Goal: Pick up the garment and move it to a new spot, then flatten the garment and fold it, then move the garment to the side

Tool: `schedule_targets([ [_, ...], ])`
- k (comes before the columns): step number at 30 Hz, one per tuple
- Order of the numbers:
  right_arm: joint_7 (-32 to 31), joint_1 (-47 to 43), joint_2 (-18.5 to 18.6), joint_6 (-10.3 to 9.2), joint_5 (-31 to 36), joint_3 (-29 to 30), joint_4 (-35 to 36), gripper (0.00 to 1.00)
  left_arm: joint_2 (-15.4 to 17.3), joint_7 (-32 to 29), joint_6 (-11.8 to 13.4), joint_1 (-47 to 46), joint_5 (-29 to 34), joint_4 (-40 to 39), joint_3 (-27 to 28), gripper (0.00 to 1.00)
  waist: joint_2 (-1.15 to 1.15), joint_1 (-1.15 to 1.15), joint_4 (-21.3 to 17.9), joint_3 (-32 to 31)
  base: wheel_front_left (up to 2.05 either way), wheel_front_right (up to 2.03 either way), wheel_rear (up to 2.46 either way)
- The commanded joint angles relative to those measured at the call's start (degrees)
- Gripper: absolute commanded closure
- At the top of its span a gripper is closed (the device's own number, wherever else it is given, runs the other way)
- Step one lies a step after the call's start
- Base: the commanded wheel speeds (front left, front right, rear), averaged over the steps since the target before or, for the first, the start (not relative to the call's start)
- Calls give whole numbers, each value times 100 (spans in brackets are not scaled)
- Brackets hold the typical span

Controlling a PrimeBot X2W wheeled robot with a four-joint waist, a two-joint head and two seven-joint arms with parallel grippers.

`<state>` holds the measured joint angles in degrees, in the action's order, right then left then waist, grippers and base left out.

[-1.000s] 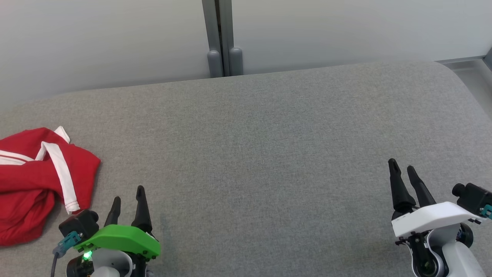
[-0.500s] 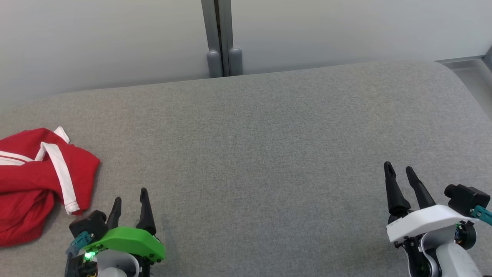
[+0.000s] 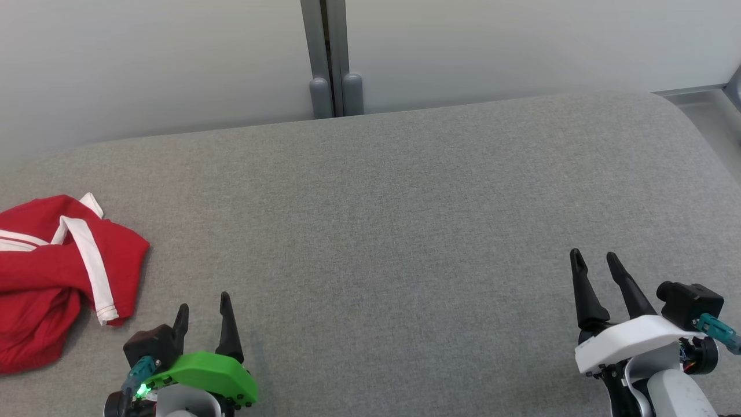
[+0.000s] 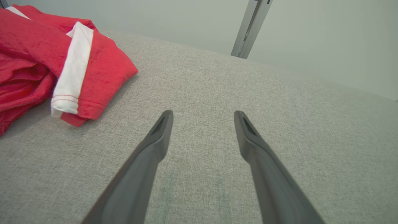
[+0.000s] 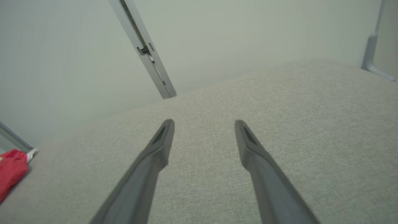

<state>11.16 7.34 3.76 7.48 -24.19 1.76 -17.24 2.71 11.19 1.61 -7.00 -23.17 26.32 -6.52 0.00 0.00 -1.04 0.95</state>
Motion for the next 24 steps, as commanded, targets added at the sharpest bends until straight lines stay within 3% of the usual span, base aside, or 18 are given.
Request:
schedule_targets([
  [1,61,-5,11,2,144,-1,3,0,20,59,45,12,161,3,-34,0,0,0,0,0,0,0,0],
  [24,315,83,-51,2,1199,155,217,0,29,309,218,3,1118,-370,-116,0,0,0,-10,4,0,0,0],
])
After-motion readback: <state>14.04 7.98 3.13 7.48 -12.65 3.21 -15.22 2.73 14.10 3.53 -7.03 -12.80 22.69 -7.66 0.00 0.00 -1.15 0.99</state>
